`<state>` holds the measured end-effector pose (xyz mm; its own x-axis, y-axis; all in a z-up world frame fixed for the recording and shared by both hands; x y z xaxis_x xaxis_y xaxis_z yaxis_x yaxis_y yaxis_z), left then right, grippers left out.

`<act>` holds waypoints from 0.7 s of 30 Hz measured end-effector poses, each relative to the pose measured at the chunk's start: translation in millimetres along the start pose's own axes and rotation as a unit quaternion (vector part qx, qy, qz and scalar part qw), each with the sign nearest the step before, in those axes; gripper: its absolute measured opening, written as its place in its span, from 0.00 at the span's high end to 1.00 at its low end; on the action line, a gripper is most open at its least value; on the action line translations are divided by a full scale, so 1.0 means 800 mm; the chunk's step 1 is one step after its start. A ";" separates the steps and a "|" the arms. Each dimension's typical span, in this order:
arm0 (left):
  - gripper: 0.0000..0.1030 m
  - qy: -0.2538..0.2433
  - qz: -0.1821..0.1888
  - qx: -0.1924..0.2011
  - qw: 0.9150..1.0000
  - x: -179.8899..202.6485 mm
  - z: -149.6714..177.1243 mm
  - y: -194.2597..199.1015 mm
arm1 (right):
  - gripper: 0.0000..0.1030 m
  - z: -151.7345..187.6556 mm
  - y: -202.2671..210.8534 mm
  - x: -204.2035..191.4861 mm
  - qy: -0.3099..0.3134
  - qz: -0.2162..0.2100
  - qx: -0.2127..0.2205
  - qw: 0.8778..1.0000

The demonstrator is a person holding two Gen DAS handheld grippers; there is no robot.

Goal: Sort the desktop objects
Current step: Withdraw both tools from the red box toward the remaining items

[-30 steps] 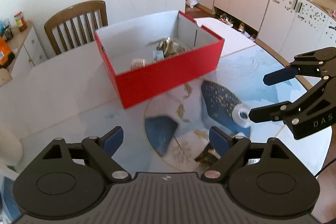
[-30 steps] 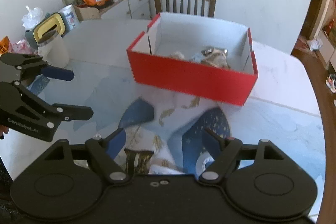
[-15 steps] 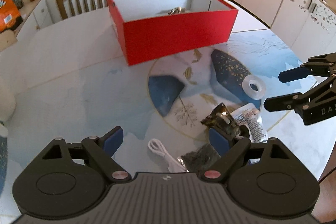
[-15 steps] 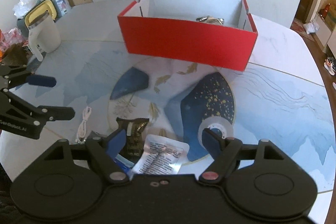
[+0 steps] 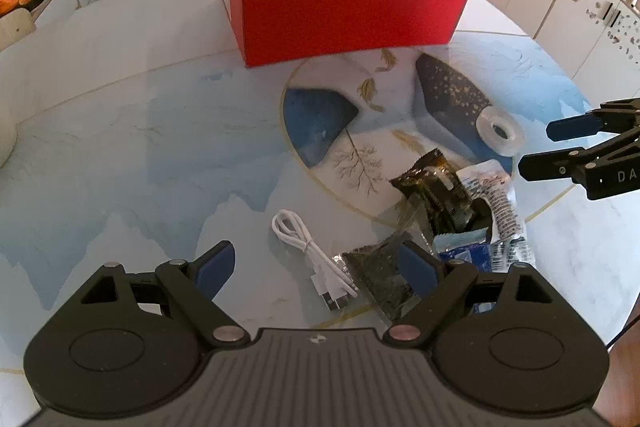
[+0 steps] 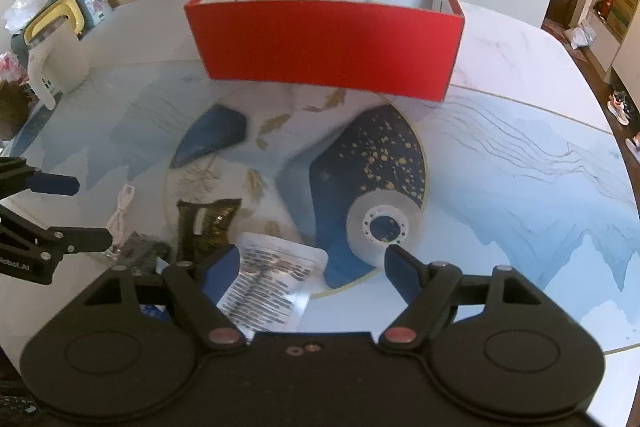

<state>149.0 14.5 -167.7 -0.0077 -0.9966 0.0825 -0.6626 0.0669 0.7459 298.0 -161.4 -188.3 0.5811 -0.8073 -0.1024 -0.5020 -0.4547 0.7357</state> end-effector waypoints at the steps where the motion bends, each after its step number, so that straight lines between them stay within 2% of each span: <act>1: 0.14 0.000 -0.001 -0.002 1.000 0.001 0.002 -0.002 | 0.23 0.001 -0.003 0.002 -0.001 0.001 -0.002 1.000; 12: 0.14 0.026 -0.028 -0.002 0.999 -0.013 0.011 -0.026 | 0.23 0.007 -0.035 0.042 -0.022 0.023 -0.008 0.999; 21: 0.14 0.044 -0.038 0.009 0.998 -0.020 0.010 -0.036 | 0.23 0.001 -0.062 0.054 -0.028 0.027 -0.015 0.999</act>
<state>162.0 28.5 -196.0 0.1085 -0.9906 0.0833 -0.6723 -0.0114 0.7402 347.4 -174.1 -229.5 0.5166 -0.8506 -0.0983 -0.5124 -0.3991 0.7603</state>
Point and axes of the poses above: each gripper's, at about its wrist camera, not at the fingertips, and y roughly against the way its jaws point, x to its right, z to its underside, the point moved 10 cm from there along -y, roughly the way its jaws point, and after that the axes turned 11 degrees about x, right-handed, at the moved point
